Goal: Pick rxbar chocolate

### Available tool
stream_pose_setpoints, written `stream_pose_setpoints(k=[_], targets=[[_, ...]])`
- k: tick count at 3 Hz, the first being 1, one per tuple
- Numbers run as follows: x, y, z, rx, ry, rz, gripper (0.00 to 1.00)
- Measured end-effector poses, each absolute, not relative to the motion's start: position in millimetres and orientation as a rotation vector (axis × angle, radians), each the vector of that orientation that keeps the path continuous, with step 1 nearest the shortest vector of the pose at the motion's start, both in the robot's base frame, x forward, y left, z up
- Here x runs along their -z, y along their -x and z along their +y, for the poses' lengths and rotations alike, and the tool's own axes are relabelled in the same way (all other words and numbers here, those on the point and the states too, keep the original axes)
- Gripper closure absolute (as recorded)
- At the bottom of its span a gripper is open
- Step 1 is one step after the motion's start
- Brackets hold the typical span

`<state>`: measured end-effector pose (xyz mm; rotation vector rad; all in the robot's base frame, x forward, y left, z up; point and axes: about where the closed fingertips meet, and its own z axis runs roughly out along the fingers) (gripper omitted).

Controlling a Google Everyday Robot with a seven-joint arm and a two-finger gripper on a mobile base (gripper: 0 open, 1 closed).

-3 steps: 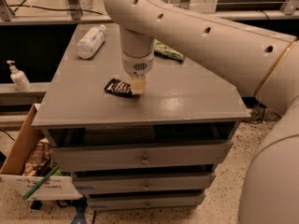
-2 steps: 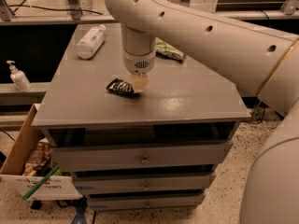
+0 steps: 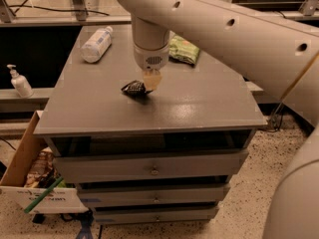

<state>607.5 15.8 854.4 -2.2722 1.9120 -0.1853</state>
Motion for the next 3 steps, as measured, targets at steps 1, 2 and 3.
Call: stream_pose_setpoints(k=[1,2,3], targets=[[-880.7,-610.7,12.6,0.22,2.24,1.876,1.0],[-939.7,-616.4,2.4,0.292,2.201,1.774,1.0],[-939.7,-616.4,2.4,0.292,2.201,1.774,1.0]])
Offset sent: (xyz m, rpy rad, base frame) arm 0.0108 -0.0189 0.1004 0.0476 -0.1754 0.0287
